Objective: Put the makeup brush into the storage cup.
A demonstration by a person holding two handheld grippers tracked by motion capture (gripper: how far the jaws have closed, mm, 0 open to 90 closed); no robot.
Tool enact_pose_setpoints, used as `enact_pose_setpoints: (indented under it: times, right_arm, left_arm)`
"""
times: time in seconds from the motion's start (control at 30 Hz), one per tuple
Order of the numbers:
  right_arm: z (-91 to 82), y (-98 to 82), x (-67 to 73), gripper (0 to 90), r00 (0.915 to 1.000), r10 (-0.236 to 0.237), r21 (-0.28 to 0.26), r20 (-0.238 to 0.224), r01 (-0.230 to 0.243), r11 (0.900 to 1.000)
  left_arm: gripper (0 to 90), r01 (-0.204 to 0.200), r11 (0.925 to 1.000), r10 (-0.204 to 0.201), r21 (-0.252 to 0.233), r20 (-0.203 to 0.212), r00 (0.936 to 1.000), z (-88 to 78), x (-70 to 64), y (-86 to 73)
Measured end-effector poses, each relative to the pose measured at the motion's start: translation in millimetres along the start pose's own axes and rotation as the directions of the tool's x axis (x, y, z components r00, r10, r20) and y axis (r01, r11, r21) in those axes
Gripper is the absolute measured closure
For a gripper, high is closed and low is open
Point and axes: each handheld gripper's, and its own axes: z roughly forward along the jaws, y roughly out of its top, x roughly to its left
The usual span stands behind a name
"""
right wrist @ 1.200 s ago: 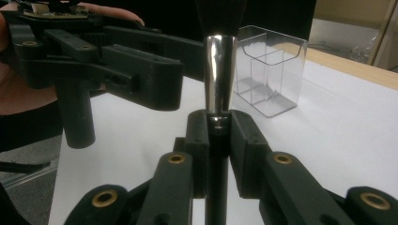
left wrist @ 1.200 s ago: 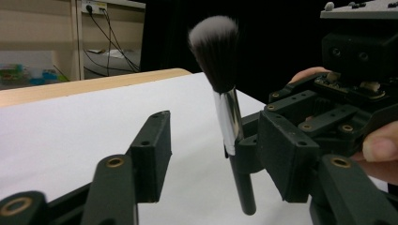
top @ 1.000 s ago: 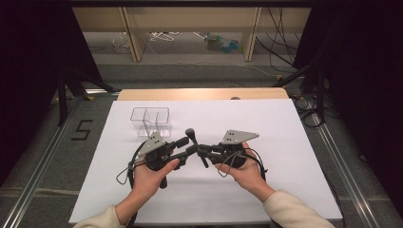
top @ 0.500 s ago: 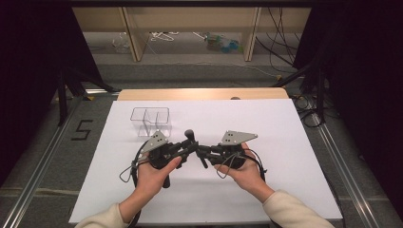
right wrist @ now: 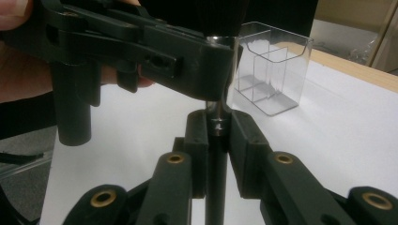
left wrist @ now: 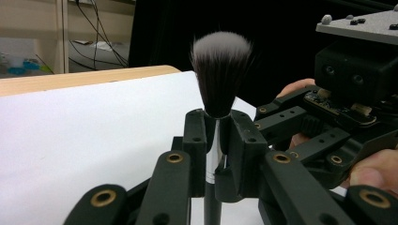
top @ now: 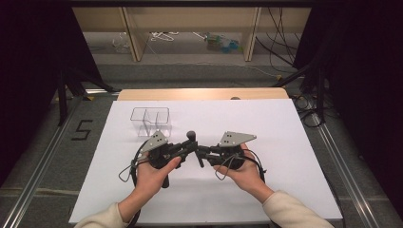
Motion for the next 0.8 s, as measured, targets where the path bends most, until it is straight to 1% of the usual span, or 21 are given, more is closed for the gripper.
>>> enact_pose_setpoints:
  times: [0.03, 0.07, 0.1, 0.13, 0.17, 0.23, 0.27, 0.3, 0.4, 0.43, 0.47, 0.53, 0.57, 0.6, 0.63, 0.67, 0.7, 0.73, 0.77, 0.8]
  right_arm:
    - [0.2, 0.0, 0.3, 74.9, 1.0, -0.001, 0.001, 0.007, 0.001, 1.0]
    - [0.6, -0.2, 0.3, 72.4, 0.9999, -0.005, 0.004, 0.011, 0.005, 1.0]
    - [1.4, -0.5, -0.2, 68.6, 0.9996, -0.018, -0.001, 0.022, 0.018, 1.0]
    - [1.2, -0.7, -0.6, 64.8, 0.9993, -0.025, 0.009, 0.029, 0.025, 1.0]
    - [2.1, -1.1, -0.5, 62.0, 0.9992, -0.021, 0.009, 0.034, 0.021, 1.0]
    - [2.4, -1.3, -0.9, 59.2, 0.9988, -0.029, 0.019, 0.038, 0.029, 0.999]
    - [3.5, -1.5, -0.9, 57.0, 0.9984, -0.036, 0.014, 0.043, 0.035, 0.999]
    - [3.8, -1.4, -0.4, 55.0, 0.9979, -0.036, 0.015, 0.053, 0.035, 0.999]
    - [3.5, -1.3, -0.9, 50.2, 0.9972, -0.042, 0.023, 0.062, 0.041, 0.999]
    - [3.2, -1.4, -0.7, 48.4, 0.9972, -0.036, 0.026, 0.065, 0.034, 0.999]
    - [1.8, -1.0, -1.3, 46.6, 0.9974, -0.034, 0.04, 0.063, 0.031, 0.999]
    - [1.4, -1.1, -2.7, 43.6, 0.9972, -0.034, 0.033, 0.067, 0.032, 0.999]
    - [1.4, -1.4, -3.0, 42.3, 0.9964, -0.034, 0.026, 0.078, 0.032, 0.999]
    - [-0.2, -1.0, -3.4, 40.9, 0.9971, -0.026, 0.04, 0.072, 0.023, 0.999]
    - [-0.9, -0.9, -3.6, 39.7, 0.9974, -0.02, 0.043, 0.069, 0.017, 0.999]
    - [-1.9, -0.8, -3.7, 38.7, 0.9966, -0.017, 0.044, 0.081, 0.013, 0.999]
    - [-2.6, -0.6, -4.3, 38.0, 0.9976, -0.014, 0.047, 0.068, 0.01, 0.999]
    - [-4.2, -0.6, -4.5, 37.1, 0.9968, -0.013, 0.043, 0.079, 0.01, 0.999]
    - [-4.3, -0.9, -4.5, 36.2, 0.997, -0.006, 0.032, 0.077, 0.003, 0.999]
    - [-6.4, -0.6, -5.3, 35.4, 0.9961, -0.01, 0.039, 0.087, 0.006, 0.999]
  left_arm:
    - [78.0, -0.002, 1.0, 0.002, 0.0, -0.001, 1.0, -0.3, 0.2, 0.4]
    - [77.9, 0.01, 0.9999, -0.01, -0.002, -0.011, 0.9999, -0.7, -0.4, 0.7]
    - [78.0, 0.004, 1.0, -0.004, -0.007, -0.012, 0.9999, -1.0, 0.0, 1.4]
    - [78.0, -0.015, 0.9999, 0.015, -0.008, -0.005, 0.9999, -1.4, 1.1, 2.3]
    - [78.0, -0.021, 0.9998, 0.021, -0.006, -0.005, 0.9998, -1.8, 1.7, 2.6]
    - [78.0, -0.024, 0.9997, 0.024, -0.002, -0.011, 0.9996, -2.1, 2.1, 2.3]
    - [78.0, -0.026, 0.9997, 0.026, -0.002, -0.014, 0.9996, -2.0, 2.2, 2.0]
    - [78.0, -0.029, 0.9996, 0.029, 0.0, -0.015, 0.9995, -2.0, 2.5, 1.9]
    - [78.0, -0.039, 0.9992, 0.039, 0.002, -0.023, 0.999, -2.9, 3.0, 2.4]
    - [78.0, -0.041, 0.9992, 0.041, 0.005, -0.029, 0.9987, -3.6, 3.1, 2.8]
    - [78.0, -0.054, 0.9985, 0.055, 0.005, -0.028, 0.9981, -4.0, 4.0, 3.4]
    - [78.0, -0.054, 0.9985, 0.054, 0.004, -0.037, 0.9979, -4.8, 4.0, 3.9]
    - [78.0, -0.063, 0.998, 0.063, 0.007, -0.041, 0.9972, -5.2, 4.8, 4.4]
    - [78.0, -0.065, 0.9979, 0.065, 0.008, -0.043, 0.9969, -5.5, 5.2, 4.6]
    - [78.0, -0.072, 0.9974, 0.072, 0.01, -0.044, 0.9964, -5.7, 6.0, 4.8]
    - [78.0, -0.066, 0.9978, 0.066, 0.013, -0.053, 0.9964, -6.1, 5.9, 4.7]
    - [78.0, -0.07, 0.9975, 0.07, 0.014, -0.058, 0.9959, -6.4, 6.6, 4.7]
    - [78.0, -0.069, 0.9974, 0.07, 0.02, -0.061, 0.9957, -6.9, 7.4, 4.9]
    - [78.0, -0.067, 0.9975, 0.068, 0.021, -0.072, 0.9951, -7.6, 7.8, 5.0]
    - [78.0, -0.086, 0.996, 0.087, 0.021, -0.067, 0.9939, -8.0, 9.4, 5.6]
